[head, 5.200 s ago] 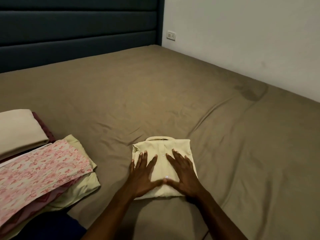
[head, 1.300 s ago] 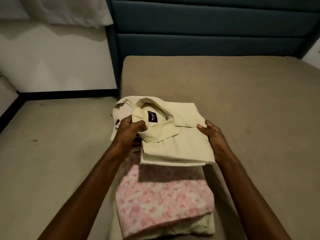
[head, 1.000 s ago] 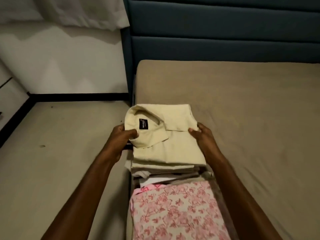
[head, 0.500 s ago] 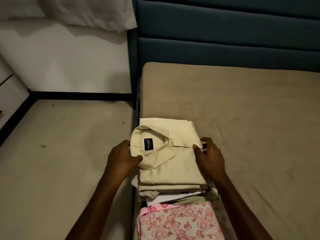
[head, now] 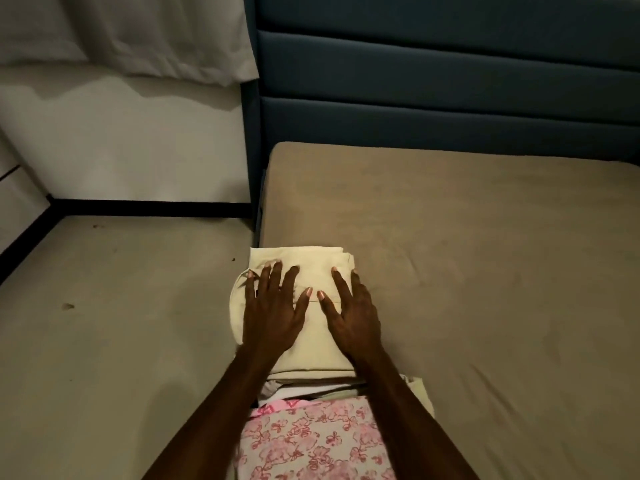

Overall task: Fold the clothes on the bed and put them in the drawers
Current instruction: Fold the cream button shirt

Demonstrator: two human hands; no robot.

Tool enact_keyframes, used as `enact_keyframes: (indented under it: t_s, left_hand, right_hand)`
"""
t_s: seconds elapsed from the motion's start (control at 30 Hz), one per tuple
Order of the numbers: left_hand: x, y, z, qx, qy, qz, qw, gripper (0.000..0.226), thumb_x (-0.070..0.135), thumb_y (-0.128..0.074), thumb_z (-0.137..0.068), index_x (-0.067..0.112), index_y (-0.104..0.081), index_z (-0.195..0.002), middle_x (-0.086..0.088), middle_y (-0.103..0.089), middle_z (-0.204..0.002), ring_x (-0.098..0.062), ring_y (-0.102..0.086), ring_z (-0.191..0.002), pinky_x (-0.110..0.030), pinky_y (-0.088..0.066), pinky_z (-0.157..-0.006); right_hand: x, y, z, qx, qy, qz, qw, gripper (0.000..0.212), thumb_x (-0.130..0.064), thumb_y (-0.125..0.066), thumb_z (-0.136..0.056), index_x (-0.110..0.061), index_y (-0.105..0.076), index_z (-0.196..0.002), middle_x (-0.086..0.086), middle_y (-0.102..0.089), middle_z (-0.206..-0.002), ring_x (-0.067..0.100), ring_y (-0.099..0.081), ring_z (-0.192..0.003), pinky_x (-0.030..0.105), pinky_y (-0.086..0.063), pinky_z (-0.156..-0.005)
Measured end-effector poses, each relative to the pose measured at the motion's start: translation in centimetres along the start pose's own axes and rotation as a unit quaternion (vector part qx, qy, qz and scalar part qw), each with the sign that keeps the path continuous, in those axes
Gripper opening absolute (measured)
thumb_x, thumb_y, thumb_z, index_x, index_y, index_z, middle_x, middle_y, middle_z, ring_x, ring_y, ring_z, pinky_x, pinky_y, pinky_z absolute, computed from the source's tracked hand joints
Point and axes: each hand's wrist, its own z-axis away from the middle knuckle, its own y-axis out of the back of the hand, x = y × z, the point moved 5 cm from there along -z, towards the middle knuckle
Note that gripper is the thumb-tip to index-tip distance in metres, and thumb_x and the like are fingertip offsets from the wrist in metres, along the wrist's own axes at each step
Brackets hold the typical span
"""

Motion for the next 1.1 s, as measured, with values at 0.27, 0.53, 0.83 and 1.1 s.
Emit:
enact_keyframes:
  t_s: [0.27,0.53,0.83,1.1]
  left_hand:
    - [-0.1,-1.1,-1.1,-0.014,0.01,-0.003,1.0,0.063,0.061,-0.023,-0.102,0.027,-0.048,-0.149,-0.009,-0.045,-0.157,-0.032,-0.039,-0.146,-0.057,-0.017,-0.124]
    - [-0.4,5.6,0.7,0.036,0.016,0.299,0.953,0.061,0.061,-0.037,-0.104,0.028,-0.038,-0.155,0.007,-0.033,-0.163,-0.009,-0.037,-0.142,-0.035,-0.027,-0.119]
    - [-10.3,1.0,5.3,0.038,0.378,0.721,0.58,0.058,0.056,-0.039,-0.105,0.01,-0.053,-0.138,-0.011,-0.06,-0.132,-0.026,-0.06,-0.116,-0.041,-0.042,-0.104]
    - [-7.2,-0.9,4.9,-0.134,0.415,0.726,0.532,0.074,0.072,-0.025,-0.1,0.013,-0.068,-0.113,-0.012,-0.077,-0.098,-0.034,-0.064,-0.103,-0.043,-0.05,-0.082]
  right_hand:
    - [0.4,-0.5,-0.7,-0.032,-0.016,-0.038,0.999,0.067,-0.069,-0.033,-0.102,-0.042,-0.02,-0.162,0.003,-0.016,-0.172,0.029,-0.03,-0.151,0.049,-0.029,-0.119]
    - [2.3,1.7,-0.3,-0.023,-0.054,-0.176,0.983,0.074,-0.069,-0.031,-0.101,-0.037,-0.012,-0.164,-0.002,-0.011,-0.173,0.018,-0.012,-0.157,0.042,-0.013,-0.128]
    - [9.5,2.8,-1.9,0.019,-0.322,-0.283,0.903,0.09,-0.092,-0.024,-0.083,-0.011,-0.064,-0.081,0.015,-0.071,-0.096,0.031,-0.064,-0.084,0.045,-0.053,-0.09]
    - [10.7,1.3,-2.7,-0.058,-0.388,-0.323,0.861,0.142,-0.116,-0.028,-0.028,-0.011,-0.07,-0.114,0.012,-0.072,-0.111,0.036,-0.069,-0.097,0.052,-0.055,-0.097]
